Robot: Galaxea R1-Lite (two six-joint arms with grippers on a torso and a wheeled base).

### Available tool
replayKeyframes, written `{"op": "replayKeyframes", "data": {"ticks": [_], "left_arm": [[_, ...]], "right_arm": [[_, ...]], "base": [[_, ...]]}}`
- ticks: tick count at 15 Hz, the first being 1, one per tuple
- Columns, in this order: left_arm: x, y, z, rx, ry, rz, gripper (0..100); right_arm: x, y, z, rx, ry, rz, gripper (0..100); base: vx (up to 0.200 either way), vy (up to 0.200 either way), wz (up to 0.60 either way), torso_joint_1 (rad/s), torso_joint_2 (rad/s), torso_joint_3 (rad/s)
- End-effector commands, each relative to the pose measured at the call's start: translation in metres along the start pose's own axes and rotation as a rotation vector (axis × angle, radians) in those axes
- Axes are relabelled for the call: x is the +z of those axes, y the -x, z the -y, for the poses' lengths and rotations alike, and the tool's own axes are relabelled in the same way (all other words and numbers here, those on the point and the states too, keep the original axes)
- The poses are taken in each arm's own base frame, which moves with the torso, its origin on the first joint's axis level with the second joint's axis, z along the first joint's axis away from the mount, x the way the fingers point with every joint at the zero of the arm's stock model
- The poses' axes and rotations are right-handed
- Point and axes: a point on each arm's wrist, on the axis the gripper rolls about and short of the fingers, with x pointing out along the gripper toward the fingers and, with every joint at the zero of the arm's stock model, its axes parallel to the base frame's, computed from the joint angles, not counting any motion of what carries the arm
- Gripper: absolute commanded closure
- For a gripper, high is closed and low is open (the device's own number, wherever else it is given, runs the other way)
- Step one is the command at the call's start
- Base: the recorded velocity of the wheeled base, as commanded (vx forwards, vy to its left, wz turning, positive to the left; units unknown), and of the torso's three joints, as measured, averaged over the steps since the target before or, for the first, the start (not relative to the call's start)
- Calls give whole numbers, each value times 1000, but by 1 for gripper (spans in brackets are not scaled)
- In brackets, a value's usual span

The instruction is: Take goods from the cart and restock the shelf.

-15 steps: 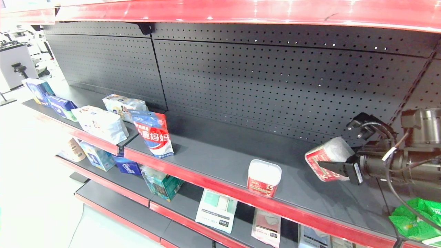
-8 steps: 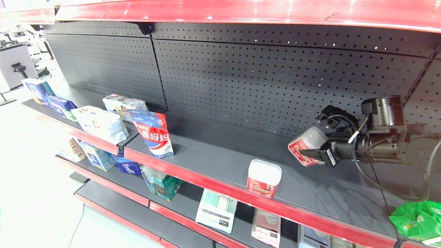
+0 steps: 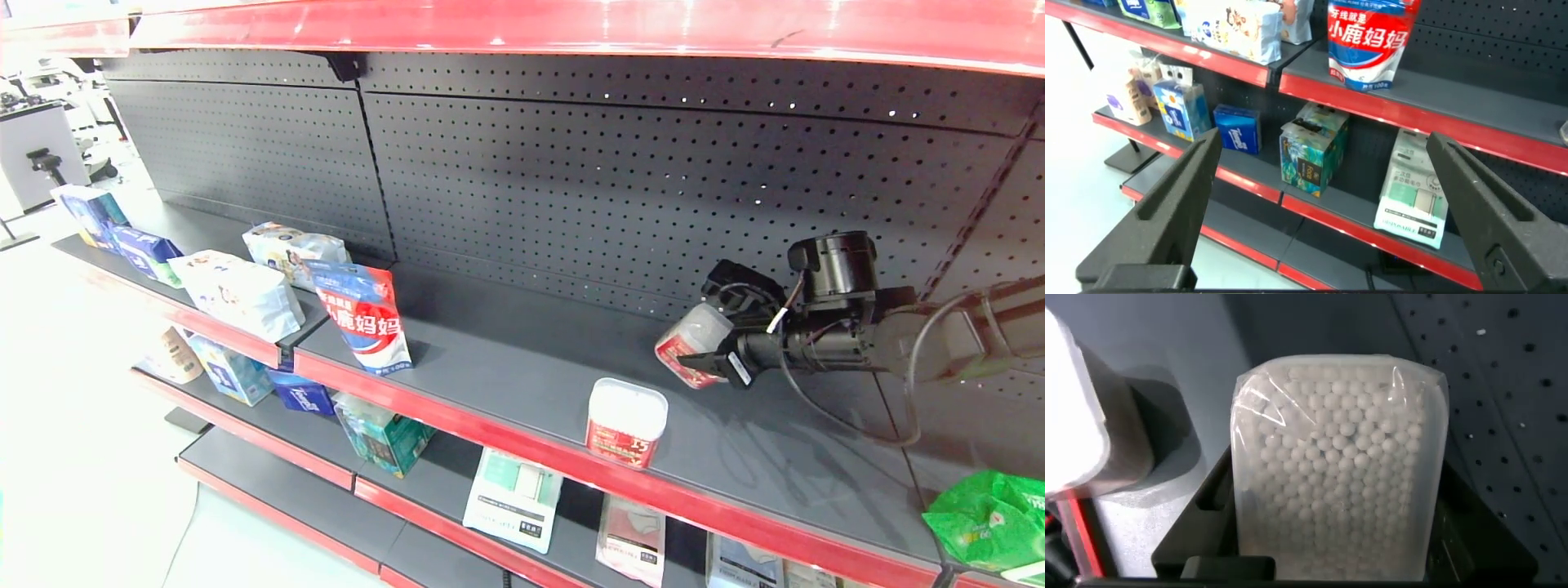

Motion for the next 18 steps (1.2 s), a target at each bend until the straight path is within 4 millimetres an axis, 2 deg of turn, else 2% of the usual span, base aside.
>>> {"op": "replayKeyframes", "data": {"ticks": [1, 15, 16, 18], "left_arm": [[0, 0, 0, 0, 0, 1, 0], [0, 0, 0, 0, 0, 1, 0], [0, 0, 0, 0, 0, 1, 0], [0, 0, 0, 0, 0, 1, 0]], "right_arm": [[-2, -9, -3, 8, 6, -20, 100], [-3, -15, -16, 26, 26, -47, 100], [-4, -16, -17, 30, 29, -51, 0], [-5, -17, -17, 29, 29, -50, 0]], "base": [[0, 0, 0, 0, 0, 0], [0, 0, 0, 0, 0, 0], [0, 0, 0, 0, 0, 0], [0, 0, 0, 0, 0, 0]]}}
